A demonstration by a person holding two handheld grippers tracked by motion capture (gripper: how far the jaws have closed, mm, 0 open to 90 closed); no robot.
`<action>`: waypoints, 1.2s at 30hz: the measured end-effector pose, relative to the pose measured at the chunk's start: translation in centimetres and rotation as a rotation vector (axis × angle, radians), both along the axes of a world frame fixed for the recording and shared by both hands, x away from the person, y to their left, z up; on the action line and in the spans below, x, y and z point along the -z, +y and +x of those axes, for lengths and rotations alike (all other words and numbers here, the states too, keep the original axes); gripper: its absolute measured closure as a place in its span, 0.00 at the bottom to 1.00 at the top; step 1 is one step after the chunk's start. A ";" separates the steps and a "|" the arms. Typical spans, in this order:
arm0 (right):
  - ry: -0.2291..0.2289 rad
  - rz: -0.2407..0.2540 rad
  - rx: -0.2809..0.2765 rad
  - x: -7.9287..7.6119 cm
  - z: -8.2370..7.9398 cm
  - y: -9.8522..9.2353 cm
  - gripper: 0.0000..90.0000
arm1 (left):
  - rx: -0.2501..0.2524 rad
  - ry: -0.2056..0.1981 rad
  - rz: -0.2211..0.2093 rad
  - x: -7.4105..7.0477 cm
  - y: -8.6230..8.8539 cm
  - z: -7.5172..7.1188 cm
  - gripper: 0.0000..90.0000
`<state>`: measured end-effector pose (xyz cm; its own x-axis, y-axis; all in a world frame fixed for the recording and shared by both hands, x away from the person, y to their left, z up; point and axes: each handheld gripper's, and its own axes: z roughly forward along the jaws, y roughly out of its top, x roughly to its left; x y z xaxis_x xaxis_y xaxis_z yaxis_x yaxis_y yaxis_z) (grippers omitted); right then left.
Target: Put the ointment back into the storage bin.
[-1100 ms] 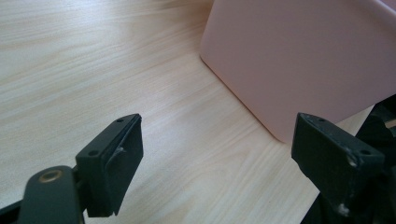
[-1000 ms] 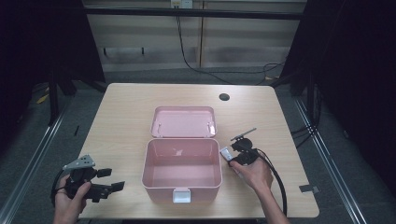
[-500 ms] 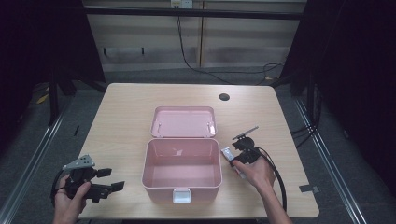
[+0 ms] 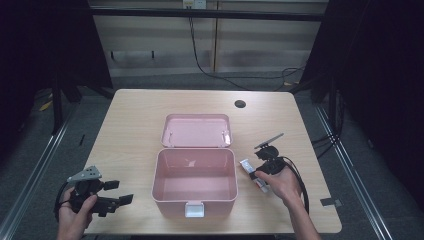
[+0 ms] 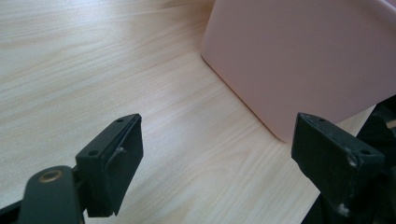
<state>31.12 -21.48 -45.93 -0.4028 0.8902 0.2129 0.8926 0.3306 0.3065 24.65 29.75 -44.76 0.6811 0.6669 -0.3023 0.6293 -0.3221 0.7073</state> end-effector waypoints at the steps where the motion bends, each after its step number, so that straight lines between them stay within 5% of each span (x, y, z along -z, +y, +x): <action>1: -0.002 -0.004 -0.003 0.1 0.0 0.1 0.80 | 0.000 0.000 0.000 0.0 0.0 0.0 0.19; 9: 0.032 -0.028 -0.033 0.3 0.1 0.7 0.80 | 0.001 0.000 -0.003 0.0 0.1 0.0 0.19; 17: 0.092 -0.069 -0.095 -1.1 0.1 0.5 0.80 | 0.000 0.001 -0.005 0.0 0.1 0.0 0.19; 36: 0.148 -0.122 -0.204 -3.9 0.1 1.0 0.80 | -0.001 0.001 -0.006 0.0 0.1 0.0 0.19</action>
